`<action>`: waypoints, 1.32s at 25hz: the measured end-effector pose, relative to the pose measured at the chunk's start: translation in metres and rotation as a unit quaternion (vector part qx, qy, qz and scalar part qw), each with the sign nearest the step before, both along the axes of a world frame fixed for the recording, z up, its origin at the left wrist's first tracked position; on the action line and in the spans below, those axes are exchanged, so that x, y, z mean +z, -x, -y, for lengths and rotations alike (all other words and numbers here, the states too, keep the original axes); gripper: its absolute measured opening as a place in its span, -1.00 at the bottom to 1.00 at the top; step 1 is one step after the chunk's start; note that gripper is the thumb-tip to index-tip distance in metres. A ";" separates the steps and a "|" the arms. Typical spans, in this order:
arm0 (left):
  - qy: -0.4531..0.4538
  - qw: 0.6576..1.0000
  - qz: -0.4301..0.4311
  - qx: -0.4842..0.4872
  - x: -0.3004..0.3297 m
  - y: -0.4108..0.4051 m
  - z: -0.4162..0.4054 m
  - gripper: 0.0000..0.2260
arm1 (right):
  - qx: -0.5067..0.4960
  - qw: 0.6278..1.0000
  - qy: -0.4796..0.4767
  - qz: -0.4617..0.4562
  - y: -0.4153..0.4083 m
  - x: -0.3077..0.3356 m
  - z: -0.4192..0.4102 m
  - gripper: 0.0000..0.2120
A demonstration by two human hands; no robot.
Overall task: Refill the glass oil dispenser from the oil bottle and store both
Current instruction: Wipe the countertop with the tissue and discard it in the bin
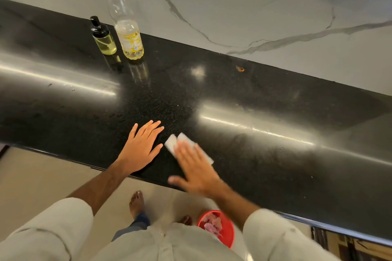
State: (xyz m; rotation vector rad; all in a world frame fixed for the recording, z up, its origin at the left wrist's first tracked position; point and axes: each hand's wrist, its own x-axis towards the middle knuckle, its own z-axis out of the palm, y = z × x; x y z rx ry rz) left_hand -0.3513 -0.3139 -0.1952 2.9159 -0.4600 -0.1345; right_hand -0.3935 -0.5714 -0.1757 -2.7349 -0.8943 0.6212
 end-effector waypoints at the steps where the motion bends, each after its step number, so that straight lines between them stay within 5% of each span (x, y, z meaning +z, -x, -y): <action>1: 0.000 1.000 0.002 0.001 0.000 0.000 0.000 -0.48 | 0.030 1.000 0.004 -0.008 0.022 0.003 0.002 -0.10; 4: 0.011 1.000 0.006 0.000 0.000 0.000 0.002 -0.49 | 0.019 1.000 0.018 -0.008 0.039 0.009 0.057 -0.17; 8: 0.017 1.000 0.001 0.001 0.002 0.000 0.005 -0.49 | -0.178 0.981 0.072 -0.004 -0.037 0.013 0.161 -0.10; 12: 0.008 1.000 0.002 -0.002 0.002 -0.003 0.002 -0.49 | -0.312 0.948 0.058 0.012 -0.104 0.008 0.148 0.00; 17: 0.007 1.000 0.012 -0.009 -0.001 0.000 0.001 -0.48 | -0.035 0.999 0.022 0.009 0.016 0.000 0.045 -0.06; 20: 0.009 1.000 0.011 -0.009 0.001 -0.002 0.004 -0.50 | 0.051 0.998 0.019 -0.011 0.033 0.009 0.071 -0.18; 24: 0.004 1.000 0.004 -0.001 0.002 -0.001 0.005 -0.49 | -0.094 0.994 0.051 0.000 -0.055 0.004 0.098 -0.18; 28: 0.007 1.000 0.000 -0.013 0.004 -0.003 0.000 -0.50 | -0.195 0.979 0.052 0.027 -0.158 -0.001 0.023 -0.16; 30: 0.009 1.000 0.003 -0.026 0.009 -0.008 -0.012 -0.50 | -0.197 0.978 0.042 0.061 -0.179 -0.004 -0.022 -0.12; 33: 0.024 0.999 0.017 0.015 0.016 -0.017 -0.057 -0.49 | -0.065 0.995 0.014 0.075 -0.134 -0.006 -0.104 -0.10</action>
